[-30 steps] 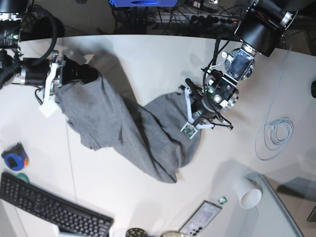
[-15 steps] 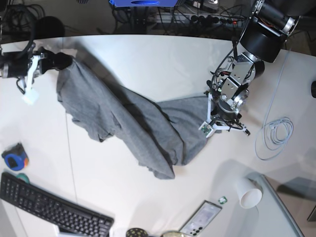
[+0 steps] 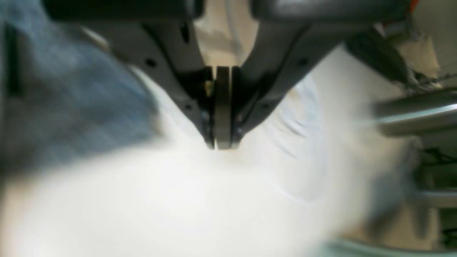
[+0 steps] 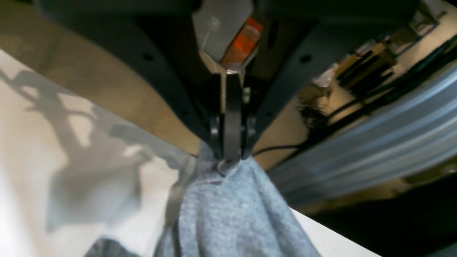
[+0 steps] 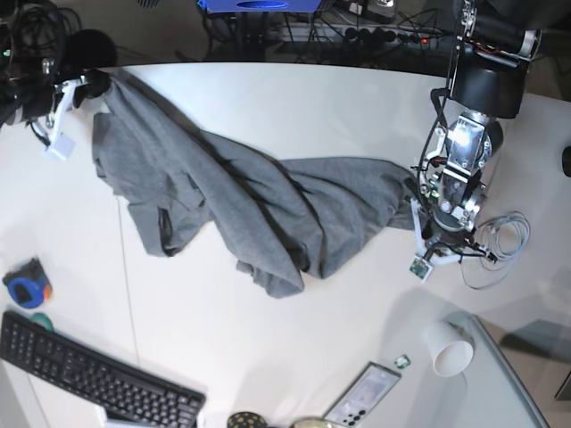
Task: Layout the t-shirt on the table in an organized manner, then fold the t-shirt properly
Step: 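Pull the shirt apart with both grippers to stretch it flat, then release the shirt with the left gripper and lift the right gripper's fabric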
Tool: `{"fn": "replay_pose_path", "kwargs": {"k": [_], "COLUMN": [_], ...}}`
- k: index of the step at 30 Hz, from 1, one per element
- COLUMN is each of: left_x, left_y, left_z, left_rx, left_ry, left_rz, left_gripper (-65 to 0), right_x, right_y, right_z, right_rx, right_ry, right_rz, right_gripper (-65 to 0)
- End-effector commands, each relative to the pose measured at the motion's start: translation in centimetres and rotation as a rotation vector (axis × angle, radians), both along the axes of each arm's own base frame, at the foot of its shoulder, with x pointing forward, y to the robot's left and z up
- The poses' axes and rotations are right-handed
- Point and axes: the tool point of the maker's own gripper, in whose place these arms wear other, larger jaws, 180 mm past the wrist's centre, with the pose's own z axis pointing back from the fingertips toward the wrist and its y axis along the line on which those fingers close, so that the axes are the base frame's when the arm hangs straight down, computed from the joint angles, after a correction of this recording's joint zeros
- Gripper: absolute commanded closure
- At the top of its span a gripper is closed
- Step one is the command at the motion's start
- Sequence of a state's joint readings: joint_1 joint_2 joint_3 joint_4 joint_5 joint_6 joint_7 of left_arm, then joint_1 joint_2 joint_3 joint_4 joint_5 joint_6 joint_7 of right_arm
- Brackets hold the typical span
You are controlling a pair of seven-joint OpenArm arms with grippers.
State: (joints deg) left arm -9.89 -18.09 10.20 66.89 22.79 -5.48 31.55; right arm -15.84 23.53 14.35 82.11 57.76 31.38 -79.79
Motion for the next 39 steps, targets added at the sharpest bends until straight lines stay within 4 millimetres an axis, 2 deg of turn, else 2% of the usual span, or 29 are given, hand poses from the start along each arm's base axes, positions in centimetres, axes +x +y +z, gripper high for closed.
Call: {"fn": "replay_pose_path", "kwargs": {"k": [1,4,7,9,12,14,16,20,23,26,27,31,32,35,37,39], "left_x": [0.5,-1.3,-3.8,-4.9,-6.4,-6.6,-7.2,-6.7,-6.2,-5.3,-5.0,-3.8,-3.6,-3.0,-2.6,-3.1], "left_y": [-1.5,-6.2,-10.0,-11.0,-10.0,-9.0,-7.3,-4.5,-4.0,-4.6,-5.0,-5.8,-5.9,-5.8,-5.8,-4.3], "left_z": [1.4,1.9,1.2,0.1,-2.8,-4.2,-5.6,-6.3,-5.9,-4.6,-4.0,-2.0,-1.5,0.4,1.6,2.5], "left_rx": [-0.020,-0.088,-0.137,-0.160,-0.155,-0.161,-0.146,-0.117,-0.110,-0.112,-0.115,-0.117,-0.111,-0.089,-0.076,-0.062], "left_ry": [-0.036,0.012,0.075,0.114,0.199,0.223,0.255,0.230,0.210,0.169,0.150,0.093,0.086,0.055,0.033,0.017], "left_rz": [-0.048,-0.124,-0.196,-0.214,-0.185,-0.180,-0.173,-0.114,-0.113,-0.131,-0.139,-0.156,-0.153,-0.146,-0.146,-0.119], "left_gripper": [0.0,0.0,0.0,0.0,0.0,0.0,0.0,0.0,0.0,0.0,0.0,0.0,0.0,0.0,0.0,0.0], "right_x": [0.6,1.0,1.1,1.4,1.4,1.1,0.5,0.5,0.0,0.2,0.3,2.1,2.7,4.4,6.5,8.6], "right_y": [-0.1,0.5,0.8,0.8,0.5,-0.2,0.2,1.1,1.0,1.2,1.3,3.5,4.0,4.7,4.9,4.6], "right_z": [0.4,0.2,0.2,0.3,0.3,0.3,0.1,-0.4,-0.9,-0.8,-0.6,1.5,2.2,4.0,5.2,5.7], "right_rx": [0.001,0.002,0.008,0.008,0.001,-0.020,-0.024,-0.010,-0.006,0.004,0.006,0.067,0.083,0.072,0.047,-0.002], "right_ry": [-0.022,-0.028,-0.029,-0.037,-0.035,-0.026,-0.004,-0.011,0.015,0.007,-0.004,-0.102,-0.135,-0.227,-0.329,-0.411], "right_rz": [0.006,0.005,0.004,0.004,0.006,0.029,0.076,0.088,0.075,0.069,0.078,0.102,0.109,0.142,0.147,0.146], "right_gripper": [-0.6,-0.6,-0.6,-0.6,-0.6,-0.6,-0.6,-0.6,-0.8,-3.0,-7.2,-33.0,-36.3,-36.5,-36.5,-36.9]}}
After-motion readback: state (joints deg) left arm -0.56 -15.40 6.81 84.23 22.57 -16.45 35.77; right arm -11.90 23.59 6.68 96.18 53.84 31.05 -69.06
